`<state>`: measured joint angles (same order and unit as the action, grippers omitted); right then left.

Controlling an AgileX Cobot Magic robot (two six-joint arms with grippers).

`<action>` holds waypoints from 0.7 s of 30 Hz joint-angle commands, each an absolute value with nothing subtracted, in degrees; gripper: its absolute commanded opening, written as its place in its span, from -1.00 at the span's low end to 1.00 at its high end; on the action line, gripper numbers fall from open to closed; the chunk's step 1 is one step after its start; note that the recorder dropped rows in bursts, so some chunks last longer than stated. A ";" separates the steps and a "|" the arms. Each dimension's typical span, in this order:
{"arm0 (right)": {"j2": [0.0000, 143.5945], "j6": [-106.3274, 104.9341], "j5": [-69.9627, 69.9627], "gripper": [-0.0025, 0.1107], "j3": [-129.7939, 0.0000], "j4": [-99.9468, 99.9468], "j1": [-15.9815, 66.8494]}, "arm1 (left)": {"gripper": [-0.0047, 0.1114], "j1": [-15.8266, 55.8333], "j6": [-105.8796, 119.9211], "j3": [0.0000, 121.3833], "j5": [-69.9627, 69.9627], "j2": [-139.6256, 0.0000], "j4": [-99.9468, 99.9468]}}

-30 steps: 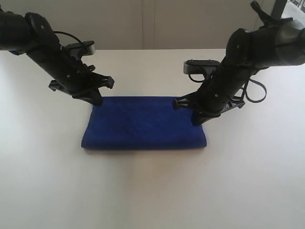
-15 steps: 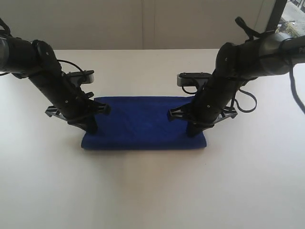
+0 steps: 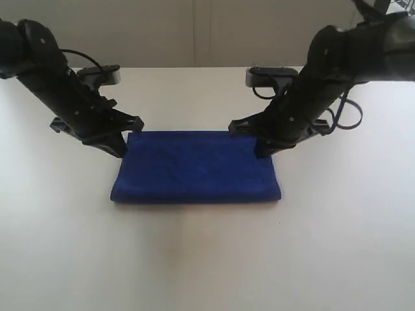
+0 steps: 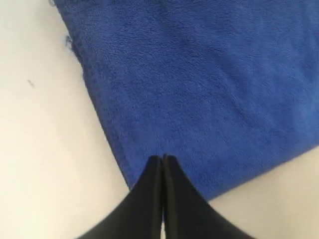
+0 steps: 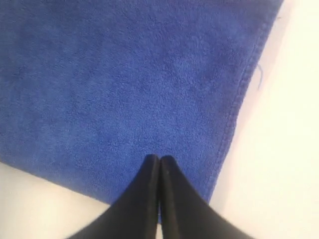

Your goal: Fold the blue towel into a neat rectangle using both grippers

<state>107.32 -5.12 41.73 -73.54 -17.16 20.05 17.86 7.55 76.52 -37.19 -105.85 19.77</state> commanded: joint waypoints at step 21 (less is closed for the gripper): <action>60.84 -4.30 43.67 -0.96 -48.36 -11.23 8.69 | -0.92 4.01 2.80 58.84 -52.77 -62.53 14.29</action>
